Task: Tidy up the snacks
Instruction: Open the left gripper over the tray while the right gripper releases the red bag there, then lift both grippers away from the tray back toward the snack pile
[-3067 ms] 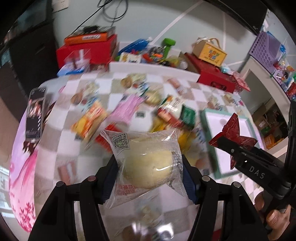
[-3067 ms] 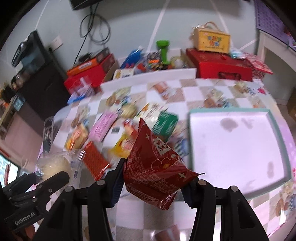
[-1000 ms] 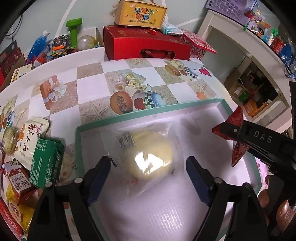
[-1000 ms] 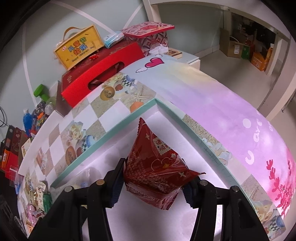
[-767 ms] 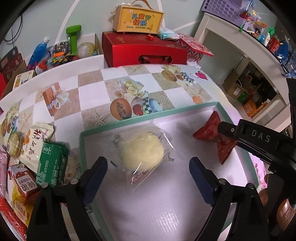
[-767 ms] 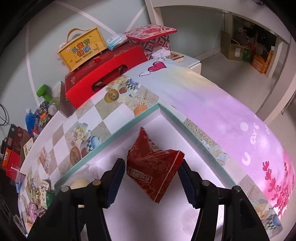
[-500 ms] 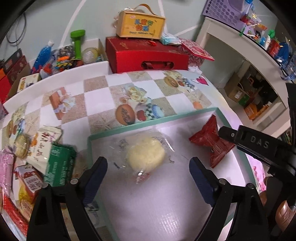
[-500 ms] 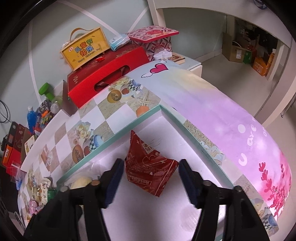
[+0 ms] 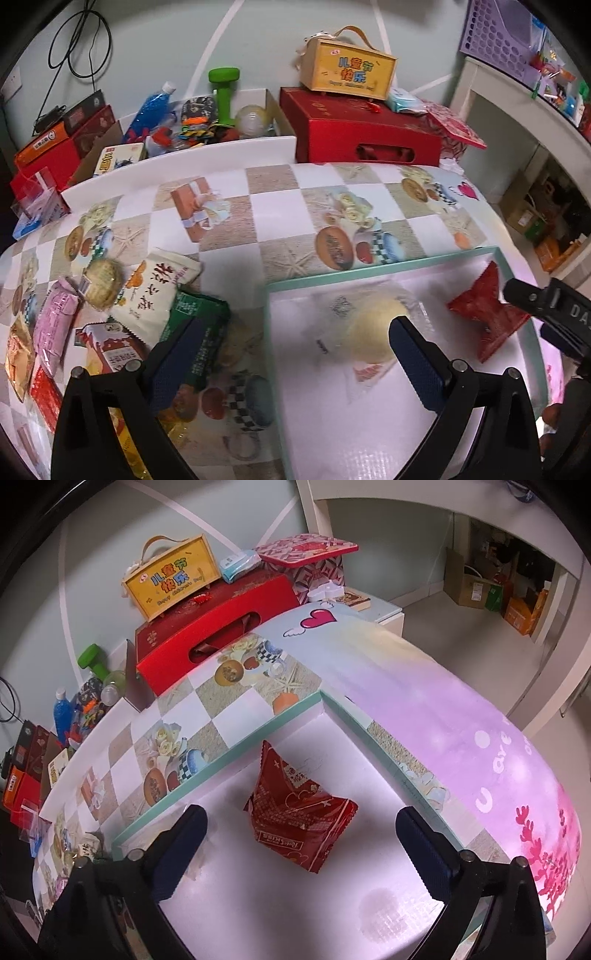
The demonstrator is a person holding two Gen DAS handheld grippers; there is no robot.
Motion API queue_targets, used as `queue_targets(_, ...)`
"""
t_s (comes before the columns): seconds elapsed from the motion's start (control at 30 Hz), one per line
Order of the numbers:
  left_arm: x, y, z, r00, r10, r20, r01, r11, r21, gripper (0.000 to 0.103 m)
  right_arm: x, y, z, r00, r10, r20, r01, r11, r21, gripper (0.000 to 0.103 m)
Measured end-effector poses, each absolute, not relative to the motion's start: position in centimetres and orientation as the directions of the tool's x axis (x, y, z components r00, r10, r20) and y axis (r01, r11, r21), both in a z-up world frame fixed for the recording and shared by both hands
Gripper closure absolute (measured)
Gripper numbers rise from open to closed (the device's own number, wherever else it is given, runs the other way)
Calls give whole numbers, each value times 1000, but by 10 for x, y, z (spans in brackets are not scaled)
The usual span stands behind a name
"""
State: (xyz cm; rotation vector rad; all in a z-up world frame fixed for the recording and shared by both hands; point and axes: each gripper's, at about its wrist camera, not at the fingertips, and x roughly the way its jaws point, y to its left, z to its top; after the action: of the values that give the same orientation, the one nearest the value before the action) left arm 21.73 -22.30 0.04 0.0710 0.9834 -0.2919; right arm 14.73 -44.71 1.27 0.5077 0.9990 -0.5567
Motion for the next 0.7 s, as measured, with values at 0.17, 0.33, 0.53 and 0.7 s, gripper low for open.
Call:
queue_targets(0.17, 217, -221, -1, 520, -207, -828, 271, 960, -70, 2, 149, -443, 16, 443, -210, -872, 628, 766, 135, 0)
queue_targets(0.33, 211, -221, 4, 561, -192, -805, 284, 958, -31, 2, 146, -437, 27, 515, -209, -831, 606, 774, 180, 0)
queue_targets(0.53, 203, -207, 16, 585, -199, -786, 269, 962, -44, 2, 139, -418, 39, 563, -213, -799, 572, 798, 190, 0)
queue_targets(0.7, 190, -190, 24, 608, -189, -771, 254, 967, -36, 2, 130, -402, 32, 554, -190, -810, 557, 808, 191, 0)
